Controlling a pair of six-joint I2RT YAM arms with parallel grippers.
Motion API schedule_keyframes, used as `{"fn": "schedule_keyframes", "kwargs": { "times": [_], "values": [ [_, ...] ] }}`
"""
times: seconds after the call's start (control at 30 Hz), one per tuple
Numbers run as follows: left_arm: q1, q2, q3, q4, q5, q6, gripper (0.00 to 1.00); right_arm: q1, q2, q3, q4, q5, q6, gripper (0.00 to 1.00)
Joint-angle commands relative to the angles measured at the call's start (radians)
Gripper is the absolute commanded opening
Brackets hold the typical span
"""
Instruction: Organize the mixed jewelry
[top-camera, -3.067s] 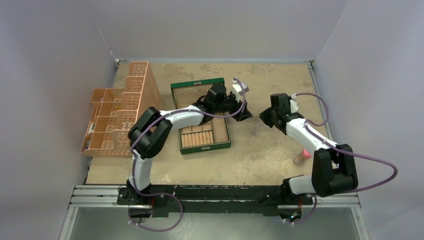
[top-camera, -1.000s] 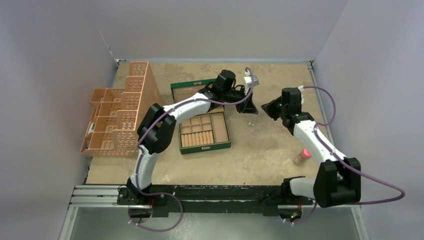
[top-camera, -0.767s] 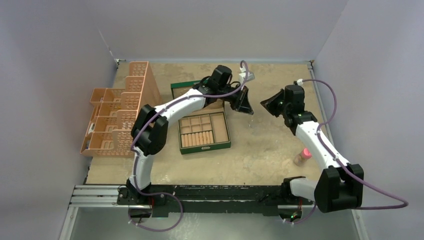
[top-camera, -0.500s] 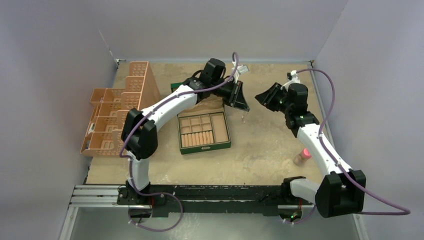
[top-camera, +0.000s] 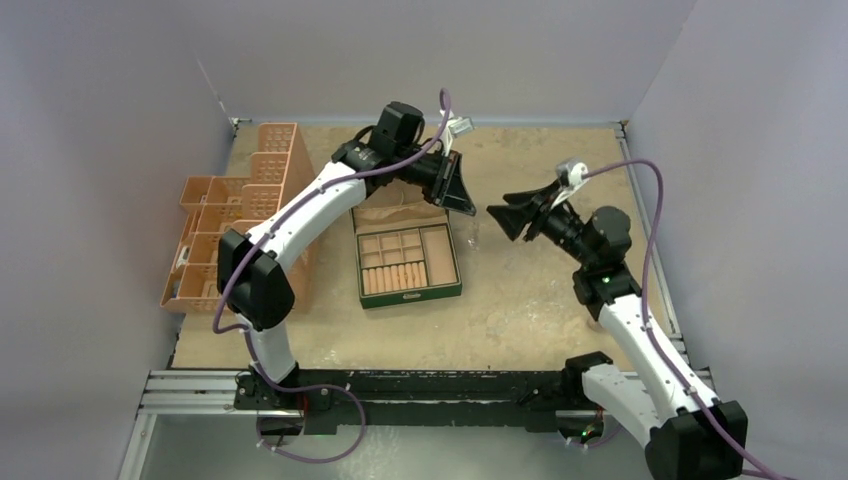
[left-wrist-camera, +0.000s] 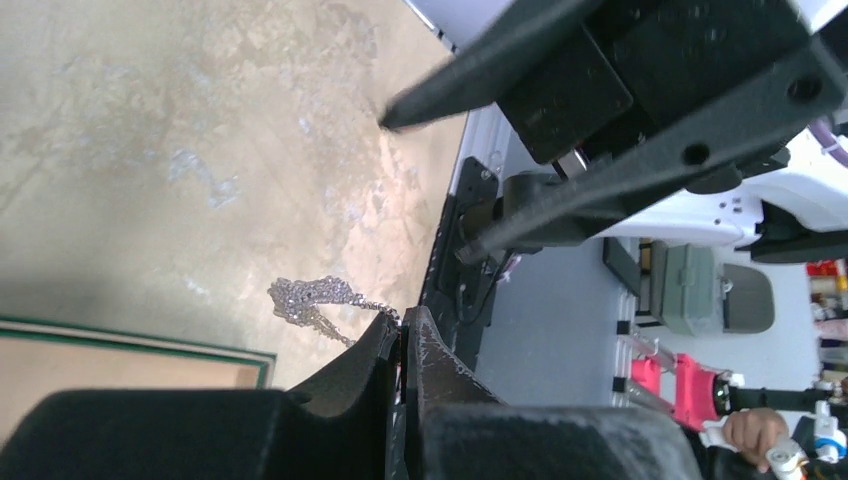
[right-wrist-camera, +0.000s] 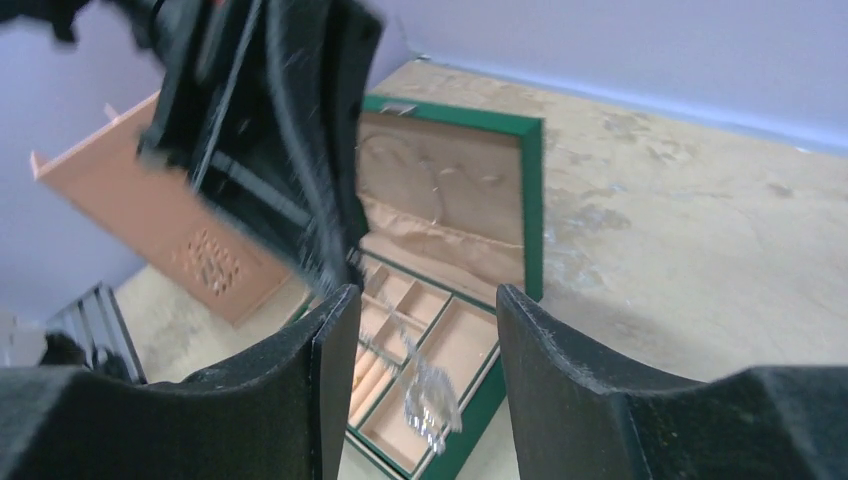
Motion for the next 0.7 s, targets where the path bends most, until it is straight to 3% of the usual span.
{"fn": "schedule_keyframes", "kwargs": {
  "times": [0.0,0.13,0.3,0.53,0.67],
  "values": [
    [0.028,-0.025,0.106,-0.140,0.058,0.172,0.00,0.071,-0.041,-0.103,0.255,-0.104,-0.158,0.56],
    [0.032,-0.019,0.143,-0.224,0.065,0.260,0.00,0.136,-0.025,-0.118,0.302,-0.091,-0.234,0.56],
    [0.039,-0.030,0.147,-0.257,0.101,0.320,0.00,0.161,0.012,-0.127,0.367,-0.121,-0.310,0.46],
    [0.039,-0.048,0.142,-0.268,0.135,0.353,0.00,0.189,0.054,-0.106,0.370,-0.067,-0.373,0.47],
    [0.039,-0.057,0.131,-0.266,0.164,0.362,0.00,0.199,0.067,-0.104,0.362,-0.066,-0.381,0.39]
  ]
}}
